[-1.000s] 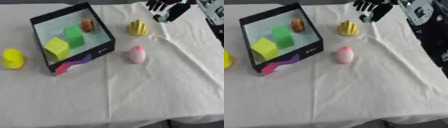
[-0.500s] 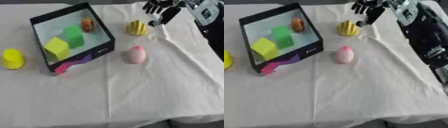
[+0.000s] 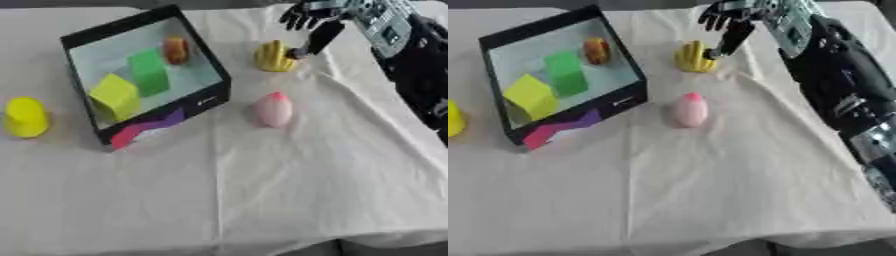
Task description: Pick up objects on the table and place them in the box.
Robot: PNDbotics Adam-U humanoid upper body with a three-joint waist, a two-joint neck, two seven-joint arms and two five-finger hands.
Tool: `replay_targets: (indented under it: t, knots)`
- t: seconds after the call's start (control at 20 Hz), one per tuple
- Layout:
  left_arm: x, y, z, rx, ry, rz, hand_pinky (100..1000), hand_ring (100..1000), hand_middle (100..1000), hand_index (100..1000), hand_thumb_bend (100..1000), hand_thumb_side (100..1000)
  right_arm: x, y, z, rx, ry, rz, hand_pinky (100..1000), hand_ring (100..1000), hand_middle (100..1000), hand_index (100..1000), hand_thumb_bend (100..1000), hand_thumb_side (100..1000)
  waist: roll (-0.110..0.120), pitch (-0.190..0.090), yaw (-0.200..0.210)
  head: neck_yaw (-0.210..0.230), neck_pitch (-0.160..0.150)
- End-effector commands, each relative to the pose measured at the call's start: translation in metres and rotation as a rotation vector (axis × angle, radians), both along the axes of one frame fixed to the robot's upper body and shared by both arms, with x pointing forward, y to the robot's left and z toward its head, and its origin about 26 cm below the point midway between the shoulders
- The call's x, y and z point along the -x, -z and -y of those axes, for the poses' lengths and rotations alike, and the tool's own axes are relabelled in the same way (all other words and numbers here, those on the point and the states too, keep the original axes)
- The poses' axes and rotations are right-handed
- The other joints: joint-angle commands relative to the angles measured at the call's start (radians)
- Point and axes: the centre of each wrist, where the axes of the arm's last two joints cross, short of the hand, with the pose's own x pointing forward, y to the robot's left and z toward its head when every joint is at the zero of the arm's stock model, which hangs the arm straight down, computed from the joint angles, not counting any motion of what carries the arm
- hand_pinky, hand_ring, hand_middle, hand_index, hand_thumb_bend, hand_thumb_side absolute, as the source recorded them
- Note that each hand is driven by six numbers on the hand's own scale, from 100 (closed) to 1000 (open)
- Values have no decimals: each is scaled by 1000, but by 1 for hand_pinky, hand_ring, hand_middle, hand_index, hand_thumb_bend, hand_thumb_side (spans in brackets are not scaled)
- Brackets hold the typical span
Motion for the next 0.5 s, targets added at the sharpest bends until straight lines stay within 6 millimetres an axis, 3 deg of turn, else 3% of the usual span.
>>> replay_targets:
  t: [0.05,0.5]
  knots:
    - [1,-8,0,-22,9,23,760,776,721,735,100,650,-1,-14,2,14,25,69,882,891,831,943,402,311,-2,-12,4,-7,-8]
    - [-1,-11,3,-19,24,31,759,777,721,735,100,657,-7,-3,0,38,40,67,881,887,825,936,411,358,-2,11,16,-13,-18]
